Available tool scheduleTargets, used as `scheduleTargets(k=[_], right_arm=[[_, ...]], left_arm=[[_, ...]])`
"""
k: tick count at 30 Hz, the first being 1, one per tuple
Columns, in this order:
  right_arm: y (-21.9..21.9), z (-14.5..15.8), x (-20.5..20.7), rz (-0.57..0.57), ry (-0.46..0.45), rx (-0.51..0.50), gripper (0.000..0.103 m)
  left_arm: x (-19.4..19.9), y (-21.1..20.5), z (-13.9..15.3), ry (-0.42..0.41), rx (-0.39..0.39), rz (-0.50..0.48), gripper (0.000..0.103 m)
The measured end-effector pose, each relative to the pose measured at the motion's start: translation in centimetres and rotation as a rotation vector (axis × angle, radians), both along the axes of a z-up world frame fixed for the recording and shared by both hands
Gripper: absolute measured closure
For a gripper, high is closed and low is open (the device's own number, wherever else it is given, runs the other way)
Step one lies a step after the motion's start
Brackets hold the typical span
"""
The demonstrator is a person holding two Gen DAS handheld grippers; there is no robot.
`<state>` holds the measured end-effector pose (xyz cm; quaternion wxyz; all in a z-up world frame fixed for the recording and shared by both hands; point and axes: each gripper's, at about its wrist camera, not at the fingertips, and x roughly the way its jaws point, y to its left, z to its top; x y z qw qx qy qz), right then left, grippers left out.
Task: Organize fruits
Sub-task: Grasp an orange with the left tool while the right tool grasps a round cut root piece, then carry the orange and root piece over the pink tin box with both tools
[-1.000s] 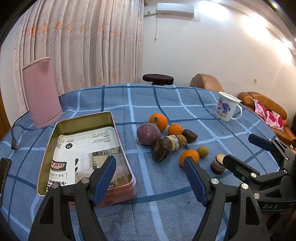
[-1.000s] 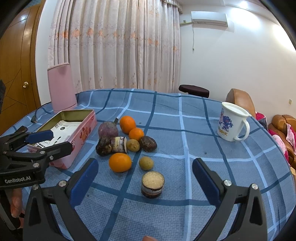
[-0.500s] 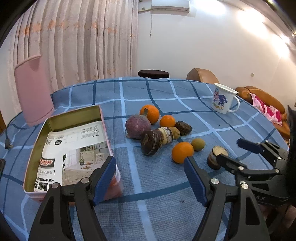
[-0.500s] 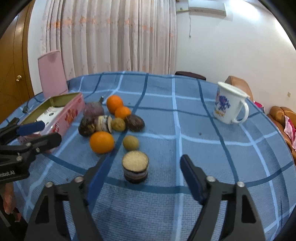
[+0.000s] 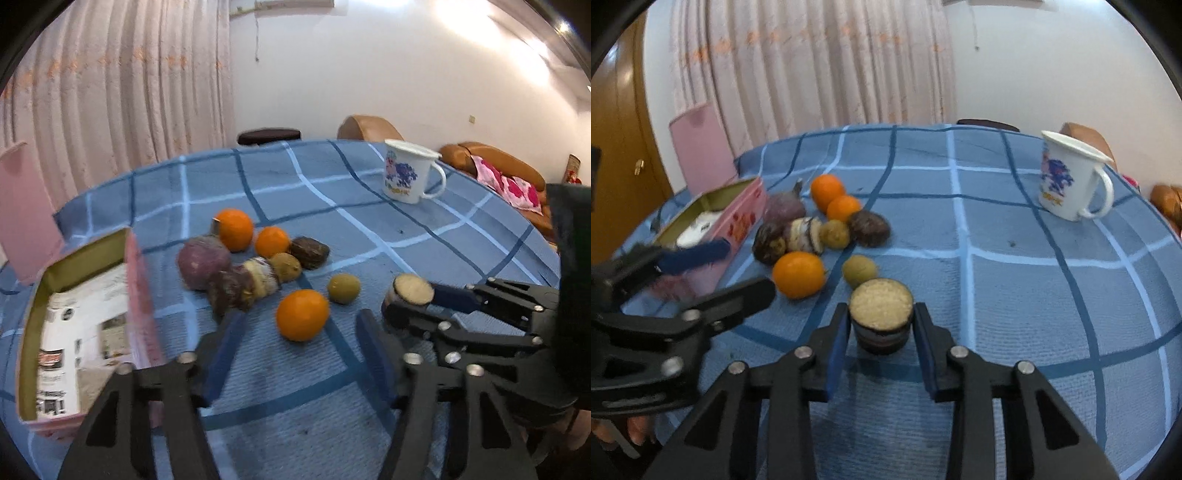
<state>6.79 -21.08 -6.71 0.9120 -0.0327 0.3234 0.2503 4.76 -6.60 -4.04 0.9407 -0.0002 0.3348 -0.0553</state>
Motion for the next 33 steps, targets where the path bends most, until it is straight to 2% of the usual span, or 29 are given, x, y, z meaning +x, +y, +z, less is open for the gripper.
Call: scheduleTargets(k=[1,8,9,11,12,21,27,33], right_arm=[[-0.3,0.0,0.1,-0.008,0.001,0.008,0.066],[-0.7,0.2,0.2,-0.002,0.002,0.024,0.066],[-0.7,0.2,0.1,-0.001,-0.001,0.023,0.066],[-0.7,0.2,0.0,0.001,-0.006,0.021,0.066],[-0.7,0.2,-0.1,0.005,-0.012,0.022,0.066],[-0.3,0.1,-0.4,0.005,-0.040,-0.008,0.066],[-0.4,0.2,-0.5,0.009,-0.047,0.006,0.066],[-0.5,0.4,-1.0,0.019,-0.070,0.017,0.066]], left_arm=[[0.6,-0.1,-0.3,0.021,-0.013,-0.007,0.049],[2.4,-0.7,-1.3,0.093,-0.020,-0.010,0.049],[2.5,-0.7,-1.3,0.093,-0.019,-0.010,0.051],[2.9,-0.6,-1.2,0.094,-0.004,0.014,0.064],[3.0,-0.4,-1.2,0.096,-0.010,0.015,0.065],[3.2,0.3,-1.2,0.100,-0.021,0.043,0.063],[3.1,0.4,-1.2,0.095,-0.031,0.025,0.066],[1.6,0.5,-0.4,0.035,-0.035,0.012,0.067]])
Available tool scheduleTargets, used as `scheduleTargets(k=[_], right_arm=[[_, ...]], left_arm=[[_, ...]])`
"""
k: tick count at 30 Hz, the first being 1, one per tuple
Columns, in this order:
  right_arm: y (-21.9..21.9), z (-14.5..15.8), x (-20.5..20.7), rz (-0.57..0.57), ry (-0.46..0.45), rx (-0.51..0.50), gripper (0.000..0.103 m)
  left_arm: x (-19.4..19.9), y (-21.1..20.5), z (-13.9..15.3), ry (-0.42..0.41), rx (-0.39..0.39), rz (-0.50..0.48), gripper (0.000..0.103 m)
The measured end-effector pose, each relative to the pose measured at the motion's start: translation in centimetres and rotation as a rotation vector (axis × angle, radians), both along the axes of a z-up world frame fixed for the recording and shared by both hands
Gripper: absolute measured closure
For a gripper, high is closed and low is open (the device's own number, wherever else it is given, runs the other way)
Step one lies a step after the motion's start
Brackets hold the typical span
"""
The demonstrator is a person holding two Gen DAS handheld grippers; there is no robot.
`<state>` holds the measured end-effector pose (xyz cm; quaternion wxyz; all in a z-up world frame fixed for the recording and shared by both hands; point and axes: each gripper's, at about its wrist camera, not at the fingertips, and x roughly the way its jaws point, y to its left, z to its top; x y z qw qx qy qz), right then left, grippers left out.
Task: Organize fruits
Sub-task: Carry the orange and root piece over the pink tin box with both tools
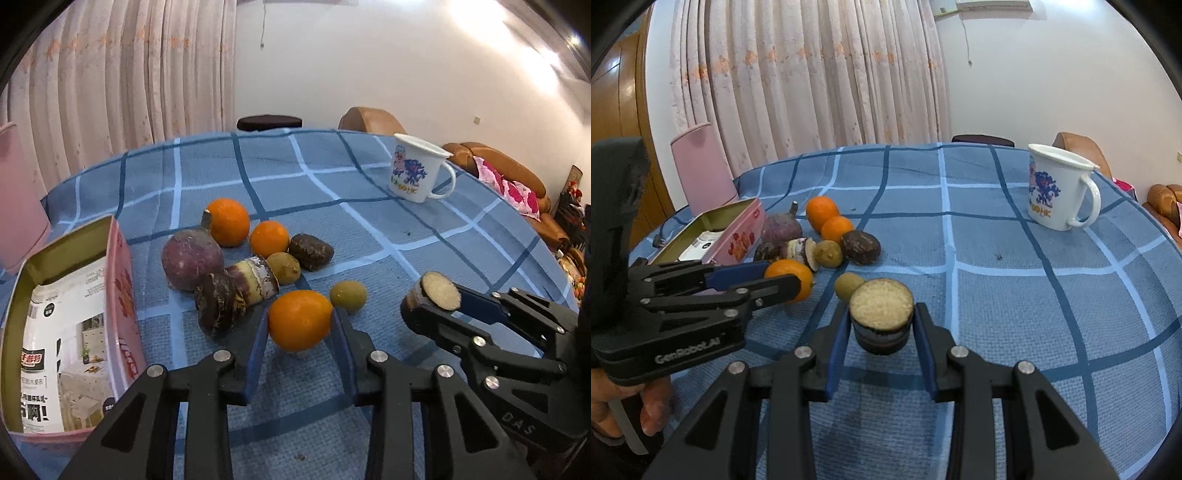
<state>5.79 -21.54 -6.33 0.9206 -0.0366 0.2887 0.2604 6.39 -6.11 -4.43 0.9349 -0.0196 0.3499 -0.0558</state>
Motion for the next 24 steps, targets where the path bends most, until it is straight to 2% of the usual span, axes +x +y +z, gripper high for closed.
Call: scheduleTargets(k=[16,24], right_arm=[[3.1,0.5,0.1,0.063,-0.015,-0.027,0.066],[3.2,1.3,-0.2,0.056,-0.063,0.002,0.066]], left_arm=[[-2.2,1.8,1.1,-0.081,-0.004,0.042,0.067],[-2.8,2.3,1.4,-0.117,0.012,0.064,0.067]])
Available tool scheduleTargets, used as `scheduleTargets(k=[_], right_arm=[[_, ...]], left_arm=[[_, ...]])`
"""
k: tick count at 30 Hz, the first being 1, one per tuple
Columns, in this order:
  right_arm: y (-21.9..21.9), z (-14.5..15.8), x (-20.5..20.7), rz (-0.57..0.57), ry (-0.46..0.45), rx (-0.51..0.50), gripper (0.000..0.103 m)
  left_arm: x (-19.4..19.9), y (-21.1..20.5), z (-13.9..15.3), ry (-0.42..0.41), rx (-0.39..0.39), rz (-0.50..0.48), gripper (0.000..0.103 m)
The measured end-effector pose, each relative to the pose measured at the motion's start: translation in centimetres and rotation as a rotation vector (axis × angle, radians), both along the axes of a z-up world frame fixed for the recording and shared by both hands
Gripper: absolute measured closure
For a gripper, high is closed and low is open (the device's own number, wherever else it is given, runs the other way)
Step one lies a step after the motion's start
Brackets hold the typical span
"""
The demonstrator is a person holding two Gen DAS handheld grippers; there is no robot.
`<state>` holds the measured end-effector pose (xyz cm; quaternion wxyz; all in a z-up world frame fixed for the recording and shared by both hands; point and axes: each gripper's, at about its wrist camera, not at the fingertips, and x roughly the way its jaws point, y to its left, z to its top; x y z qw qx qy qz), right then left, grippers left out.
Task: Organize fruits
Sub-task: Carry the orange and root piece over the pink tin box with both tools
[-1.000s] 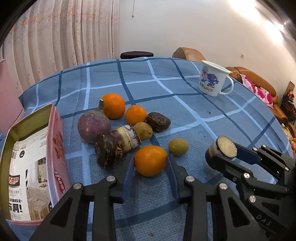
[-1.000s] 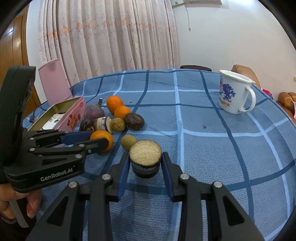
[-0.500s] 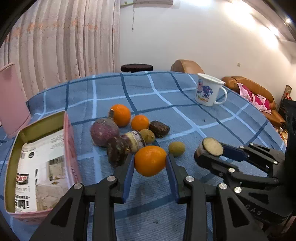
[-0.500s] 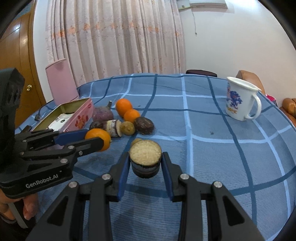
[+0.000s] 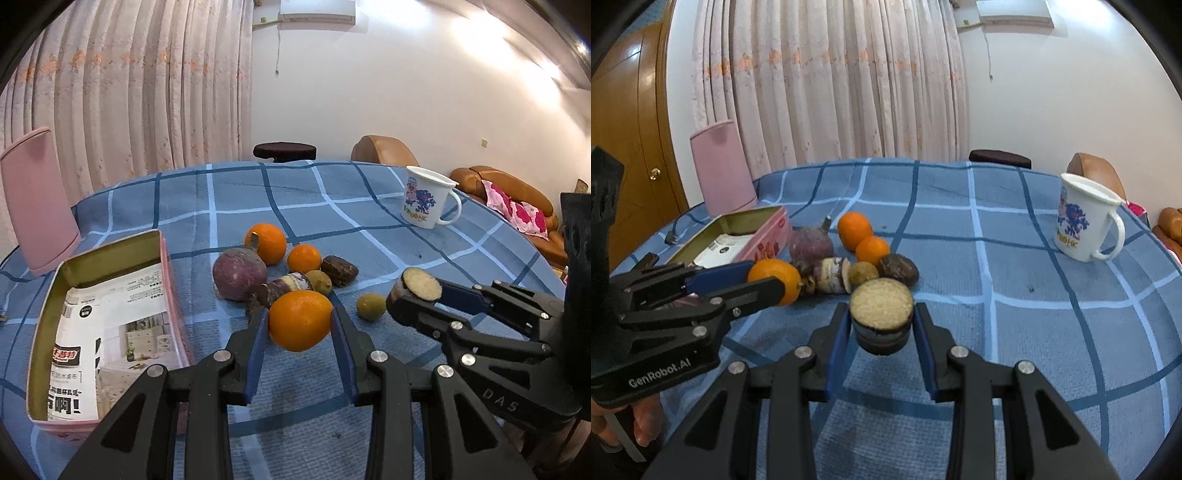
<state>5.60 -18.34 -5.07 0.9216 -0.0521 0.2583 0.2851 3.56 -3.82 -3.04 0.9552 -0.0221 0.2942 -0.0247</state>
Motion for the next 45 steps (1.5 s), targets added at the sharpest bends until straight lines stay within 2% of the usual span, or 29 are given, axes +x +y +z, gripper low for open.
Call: scheduleTargets(k=[13,29,38,45], right_arm=[[1.3,1.1,-0.4,0.018,-0.050,0.005,0.066],[3.8,2.5,-0.8,0.066,-0.100,-0.009,0.066],[7.6,5.2,-1.5,0.143,-0.175,-0.025,0.066],[11.3,6.2,-1.9,0.210,-0.200,-0.036,0.066]], left_arm=[[-1.0,1.0,1.0,-0.063,0.029,0.042,0.067],[-1.7,3.2,1.7,-0.095,0.035,0.105,0.067],[-2.2,6.0,2.5,-0.106,0.041,0.186,0.067],[-2.6,8.9,2.5,-0.098,0.042,0.257,0.067]])
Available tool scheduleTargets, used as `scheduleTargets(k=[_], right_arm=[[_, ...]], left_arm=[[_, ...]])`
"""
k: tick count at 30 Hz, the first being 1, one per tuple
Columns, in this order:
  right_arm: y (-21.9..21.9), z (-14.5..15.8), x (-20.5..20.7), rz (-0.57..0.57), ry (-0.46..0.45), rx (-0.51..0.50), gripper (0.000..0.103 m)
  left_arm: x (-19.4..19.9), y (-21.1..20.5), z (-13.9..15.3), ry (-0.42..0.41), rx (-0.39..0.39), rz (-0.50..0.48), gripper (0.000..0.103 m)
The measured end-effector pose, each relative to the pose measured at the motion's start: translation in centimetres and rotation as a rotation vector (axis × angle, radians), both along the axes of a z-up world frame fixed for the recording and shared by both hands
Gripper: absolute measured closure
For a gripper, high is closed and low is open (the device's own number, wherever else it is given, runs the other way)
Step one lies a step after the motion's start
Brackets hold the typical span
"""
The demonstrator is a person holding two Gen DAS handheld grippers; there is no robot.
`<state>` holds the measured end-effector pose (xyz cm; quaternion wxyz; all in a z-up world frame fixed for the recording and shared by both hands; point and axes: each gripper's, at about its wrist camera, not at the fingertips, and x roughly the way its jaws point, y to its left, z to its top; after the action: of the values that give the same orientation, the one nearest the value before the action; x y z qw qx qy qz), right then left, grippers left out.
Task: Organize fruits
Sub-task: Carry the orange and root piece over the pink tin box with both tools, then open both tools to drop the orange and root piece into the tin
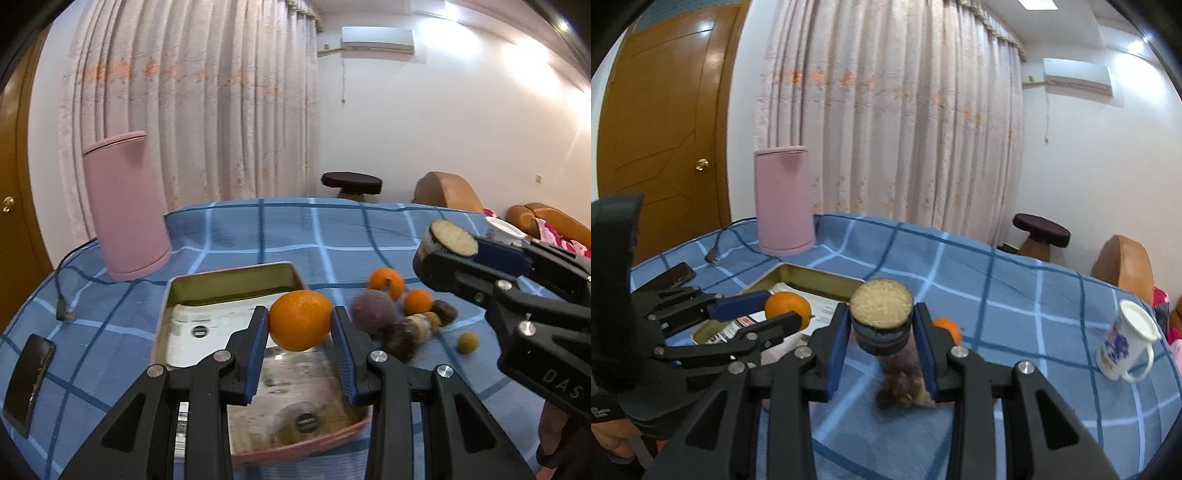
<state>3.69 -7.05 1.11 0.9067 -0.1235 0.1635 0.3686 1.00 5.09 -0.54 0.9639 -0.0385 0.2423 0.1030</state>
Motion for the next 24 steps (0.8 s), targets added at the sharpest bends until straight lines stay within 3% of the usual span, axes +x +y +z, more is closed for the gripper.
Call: scheduleTargets(k=[8,24], right_arm=[[3.6,-0.2,0.4,0.053,0.015,-0.029,0.066],[8.6,-5.1,1.9,0.094,0.117,-0.130,0.066]], left_arm=[[0.0,3.4,-0.9,0.033,-0.005,0.079,0.066],[0.2,7.0,-2.8,0.076,-0.035,0.127,0.066]])
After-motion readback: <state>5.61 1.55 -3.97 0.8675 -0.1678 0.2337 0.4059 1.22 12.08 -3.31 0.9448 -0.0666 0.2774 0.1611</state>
